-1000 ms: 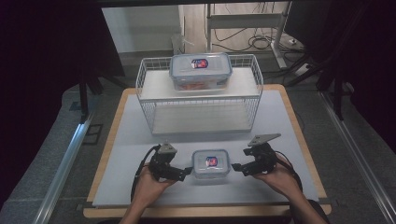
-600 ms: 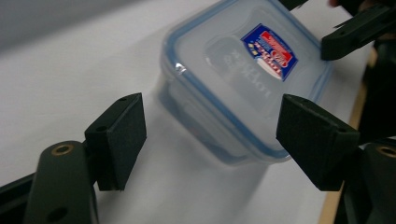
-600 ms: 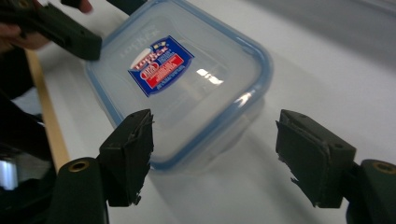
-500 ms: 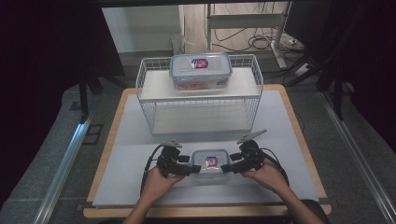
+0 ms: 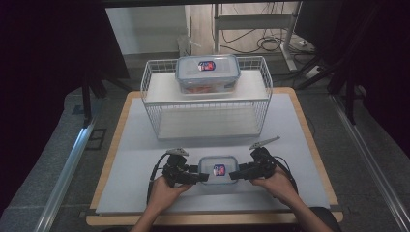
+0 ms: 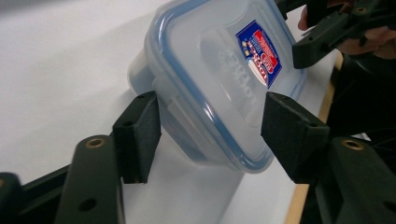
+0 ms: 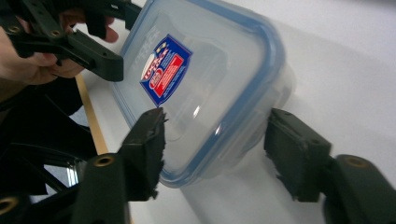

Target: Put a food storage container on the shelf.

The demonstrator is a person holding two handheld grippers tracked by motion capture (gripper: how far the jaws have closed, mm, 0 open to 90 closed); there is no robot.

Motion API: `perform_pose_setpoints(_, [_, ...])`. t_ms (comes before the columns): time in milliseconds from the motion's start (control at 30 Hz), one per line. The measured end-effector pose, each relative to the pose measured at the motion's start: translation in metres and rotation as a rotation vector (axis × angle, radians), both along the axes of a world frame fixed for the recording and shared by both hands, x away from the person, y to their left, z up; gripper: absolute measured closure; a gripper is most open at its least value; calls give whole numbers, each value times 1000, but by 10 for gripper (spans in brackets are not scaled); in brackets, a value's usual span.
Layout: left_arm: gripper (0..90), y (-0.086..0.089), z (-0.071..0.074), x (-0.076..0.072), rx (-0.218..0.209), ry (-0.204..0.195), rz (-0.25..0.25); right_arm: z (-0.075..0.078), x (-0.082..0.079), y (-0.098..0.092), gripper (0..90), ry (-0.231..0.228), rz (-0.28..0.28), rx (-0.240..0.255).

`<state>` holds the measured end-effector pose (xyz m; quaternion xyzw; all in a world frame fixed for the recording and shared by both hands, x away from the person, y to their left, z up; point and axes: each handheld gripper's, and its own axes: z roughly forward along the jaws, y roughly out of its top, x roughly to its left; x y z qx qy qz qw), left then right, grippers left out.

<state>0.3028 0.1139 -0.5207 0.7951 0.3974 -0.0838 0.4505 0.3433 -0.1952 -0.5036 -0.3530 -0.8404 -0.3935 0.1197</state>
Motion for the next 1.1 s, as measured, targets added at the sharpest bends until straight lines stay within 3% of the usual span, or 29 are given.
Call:
perform_pose_setpoints(200, [511,8,-2,-7,-69,11,7,2,-8,-8,521,-3,-2,39])
perform_pose_setpoints(400, [528,10,-3,-9,-94,18,19,1,-10,-12,544,20,-8,64])
perform_pose_setpoints(533, [556,13,-6,-8,-134,47,28,0,-10,-13,549,27,-10,77])
perform_pose_setpoints(767, [561,16,-8,-4,-168,85,47,-4,-6,-16,561,60,-17,112])
perform_pose_setpoints(967, [565,18,-3,0,-180,69,48,0,-5,-16,564,43,-20,125])
perform_pose_setpoints(1100, [565,22,8,2,-202,41,53,9,-3,-17,578,30,-28,163])
